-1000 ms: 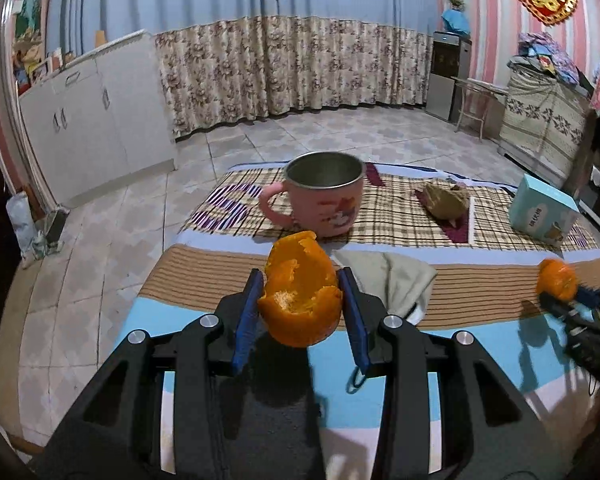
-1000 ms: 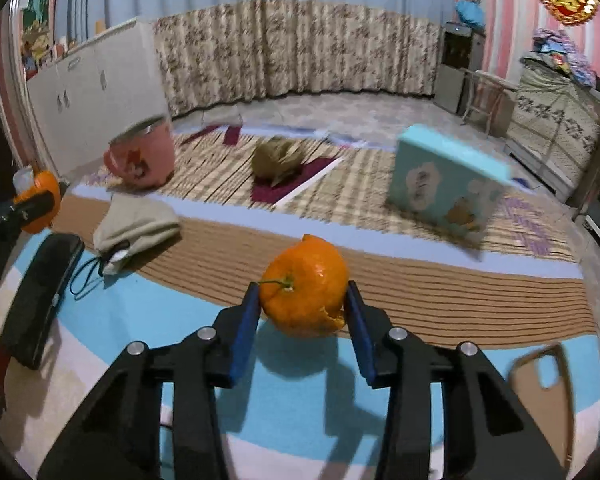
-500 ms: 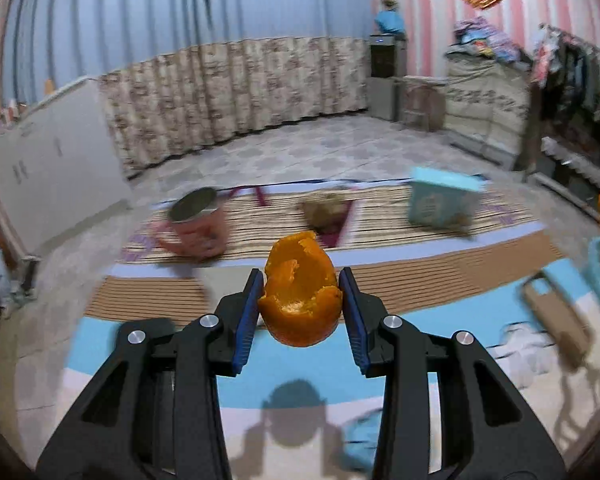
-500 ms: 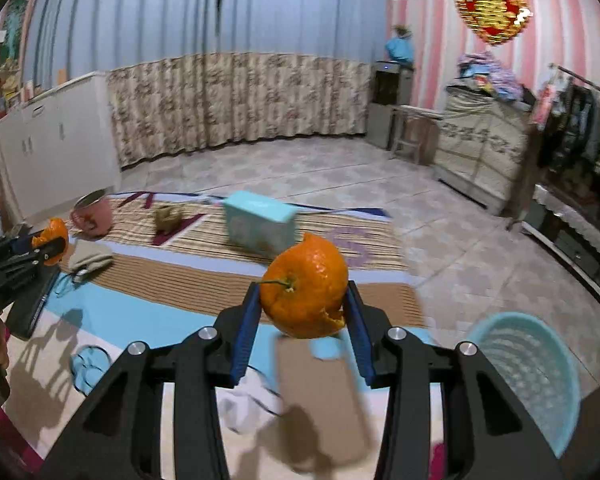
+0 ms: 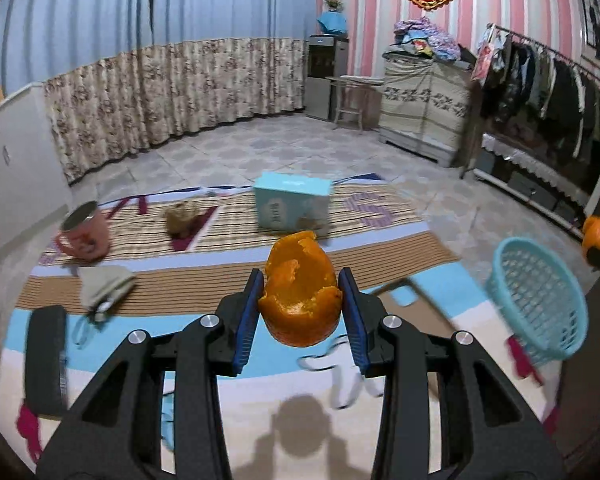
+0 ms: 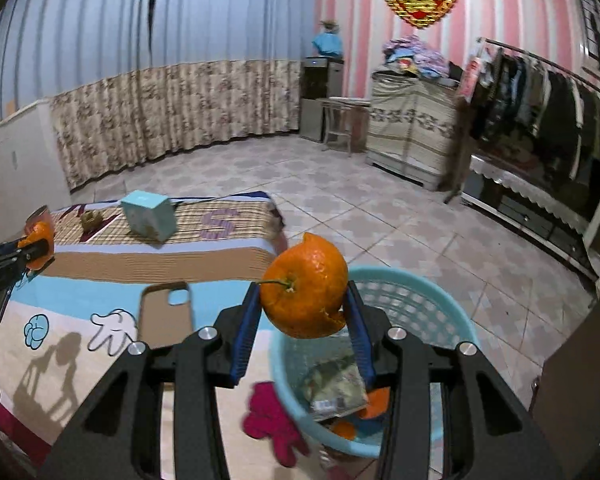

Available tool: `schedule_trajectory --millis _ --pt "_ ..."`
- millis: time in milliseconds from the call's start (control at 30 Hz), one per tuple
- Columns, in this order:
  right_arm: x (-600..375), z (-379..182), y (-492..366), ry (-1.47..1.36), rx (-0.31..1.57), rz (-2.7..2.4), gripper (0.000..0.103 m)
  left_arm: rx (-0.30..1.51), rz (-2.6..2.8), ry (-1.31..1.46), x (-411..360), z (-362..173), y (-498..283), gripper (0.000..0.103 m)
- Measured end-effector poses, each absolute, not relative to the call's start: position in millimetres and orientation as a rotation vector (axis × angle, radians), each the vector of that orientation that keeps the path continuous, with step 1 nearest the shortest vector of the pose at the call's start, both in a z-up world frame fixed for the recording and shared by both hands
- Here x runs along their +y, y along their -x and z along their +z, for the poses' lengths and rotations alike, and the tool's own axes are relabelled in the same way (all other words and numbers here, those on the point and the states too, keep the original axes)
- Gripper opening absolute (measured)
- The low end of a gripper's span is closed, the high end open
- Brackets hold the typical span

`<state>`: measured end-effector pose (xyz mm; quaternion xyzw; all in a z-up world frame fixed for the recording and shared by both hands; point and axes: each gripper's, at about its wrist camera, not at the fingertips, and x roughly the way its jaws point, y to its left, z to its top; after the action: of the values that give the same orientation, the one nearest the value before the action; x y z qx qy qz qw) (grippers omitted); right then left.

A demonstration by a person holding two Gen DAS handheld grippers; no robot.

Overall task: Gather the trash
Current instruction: 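Lift the orange peel and orange and carry both over the blue basket, then open the left tool to drop the orange peel into the basket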

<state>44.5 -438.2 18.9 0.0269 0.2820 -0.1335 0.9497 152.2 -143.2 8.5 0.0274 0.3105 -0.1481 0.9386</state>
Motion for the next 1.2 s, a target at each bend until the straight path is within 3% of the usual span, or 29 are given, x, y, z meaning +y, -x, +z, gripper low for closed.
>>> schedule_trajectory --millis 733,1200 --pt "-539.3 -13.0 -16.6 -0.201 0.62 -0.404 0.042 0.629 -0.587 -0.225 -335.2 -2.5 -128.1 0.038" --pt "-546.2 -28.1 -24.5 -0.208 0.649 -0.406 0.042 0.667 -0.713 -0.264 -403.9 -28.2 -121.1 0.038"
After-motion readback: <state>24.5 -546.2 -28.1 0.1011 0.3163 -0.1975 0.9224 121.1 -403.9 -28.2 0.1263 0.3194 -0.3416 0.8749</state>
